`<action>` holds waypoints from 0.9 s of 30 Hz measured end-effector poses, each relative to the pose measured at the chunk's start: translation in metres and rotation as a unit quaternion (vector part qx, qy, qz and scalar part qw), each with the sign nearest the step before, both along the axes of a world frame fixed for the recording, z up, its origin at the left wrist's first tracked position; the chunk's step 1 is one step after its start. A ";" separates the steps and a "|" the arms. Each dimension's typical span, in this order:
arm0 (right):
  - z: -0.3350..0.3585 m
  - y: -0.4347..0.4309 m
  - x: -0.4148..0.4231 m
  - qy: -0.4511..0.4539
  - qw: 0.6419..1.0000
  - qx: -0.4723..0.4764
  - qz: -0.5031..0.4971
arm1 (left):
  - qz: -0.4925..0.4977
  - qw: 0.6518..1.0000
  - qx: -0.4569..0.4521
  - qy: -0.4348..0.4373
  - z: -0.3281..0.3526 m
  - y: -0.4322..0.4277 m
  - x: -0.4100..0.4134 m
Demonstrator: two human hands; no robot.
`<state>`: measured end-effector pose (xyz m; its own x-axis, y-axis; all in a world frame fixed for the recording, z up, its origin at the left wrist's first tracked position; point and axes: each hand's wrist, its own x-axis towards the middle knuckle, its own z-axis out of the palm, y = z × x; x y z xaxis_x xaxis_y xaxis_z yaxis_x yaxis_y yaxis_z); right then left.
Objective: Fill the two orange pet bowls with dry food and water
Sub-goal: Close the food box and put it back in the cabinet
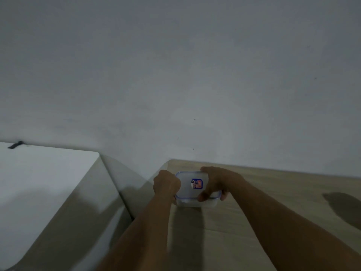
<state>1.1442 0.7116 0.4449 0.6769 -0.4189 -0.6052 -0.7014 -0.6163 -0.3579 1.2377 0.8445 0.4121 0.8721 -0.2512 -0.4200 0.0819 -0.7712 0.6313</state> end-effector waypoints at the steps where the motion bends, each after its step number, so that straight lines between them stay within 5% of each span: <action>1: 0.001 -0.002 0.003 0.009 1.000 0.003 0.001 | -0.004 1.000 0.002 -0.002 0.001 0.000 0.000; 9: 0.001 -0.005 0.009 0.013 1.000 0.017 -0.006 | -0.008 1.000 0.010 0.011 -0.003 0.002 0.005; 13: -0.018 -0.003 -0.008 -0.073 0.992 0.041 -0.090 | 0.011 1.000 -0.011 0.019 -0.004 0.004 0.005; 17: -0.049 0.013 -0.031 -0.230 0.942 0.034 -0.241 | 0.053 0.998 -0.042 0.015 -0.003 0.005 -0.004; 27: -0.080 0.044 -0.039 -0.328 0.865 0.027 -0.379 | 0.113 0.989 -0.098 0.004 -0.009 0.015 -0.024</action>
